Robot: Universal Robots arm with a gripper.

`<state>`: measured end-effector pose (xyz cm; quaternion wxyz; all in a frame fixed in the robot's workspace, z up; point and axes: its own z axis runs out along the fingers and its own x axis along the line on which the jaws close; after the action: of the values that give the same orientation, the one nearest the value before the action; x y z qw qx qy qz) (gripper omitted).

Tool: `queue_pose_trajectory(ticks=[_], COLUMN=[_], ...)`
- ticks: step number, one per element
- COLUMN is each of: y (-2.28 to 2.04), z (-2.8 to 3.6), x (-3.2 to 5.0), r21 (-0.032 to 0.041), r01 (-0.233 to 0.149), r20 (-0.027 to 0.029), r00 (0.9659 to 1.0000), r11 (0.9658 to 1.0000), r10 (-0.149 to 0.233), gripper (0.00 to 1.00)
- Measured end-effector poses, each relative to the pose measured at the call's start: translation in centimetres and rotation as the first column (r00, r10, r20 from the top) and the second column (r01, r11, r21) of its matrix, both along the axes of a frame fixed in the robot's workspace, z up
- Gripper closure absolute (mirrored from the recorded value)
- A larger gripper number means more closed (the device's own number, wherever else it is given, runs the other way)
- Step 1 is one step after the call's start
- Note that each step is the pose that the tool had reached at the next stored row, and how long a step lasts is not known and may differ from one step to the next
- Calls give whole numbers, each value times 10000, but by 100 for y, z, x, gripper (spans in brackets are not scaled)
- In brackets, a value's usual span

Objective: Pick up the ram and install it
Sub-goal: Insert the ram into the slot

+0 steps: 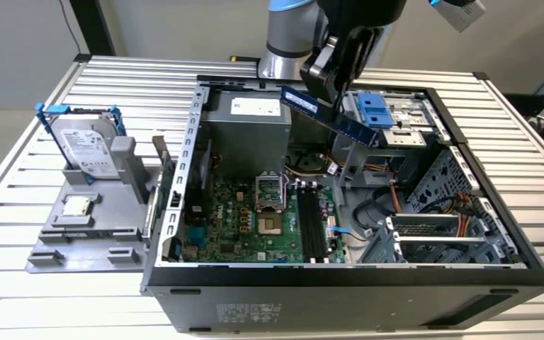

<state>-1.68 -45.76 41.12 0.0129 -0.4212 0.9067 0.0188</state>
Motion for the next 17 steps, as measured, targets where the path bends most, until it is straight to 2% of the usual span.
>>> queue_pose_trajectory(ticks=[4,8,13,17], y=[0,0,0,0], z=[1,0,0,0], x=[0,0,0,0], r21=[-1,-1,0,0], r01=[651,1263,2021,2619], r20=[-1,0,0,0], r00=[9979,9920,9794,9651], r11=[9979,9920,9794,9651], r10=[-651,-1263,-2021,-2619], gripper=[100,100,100,100])
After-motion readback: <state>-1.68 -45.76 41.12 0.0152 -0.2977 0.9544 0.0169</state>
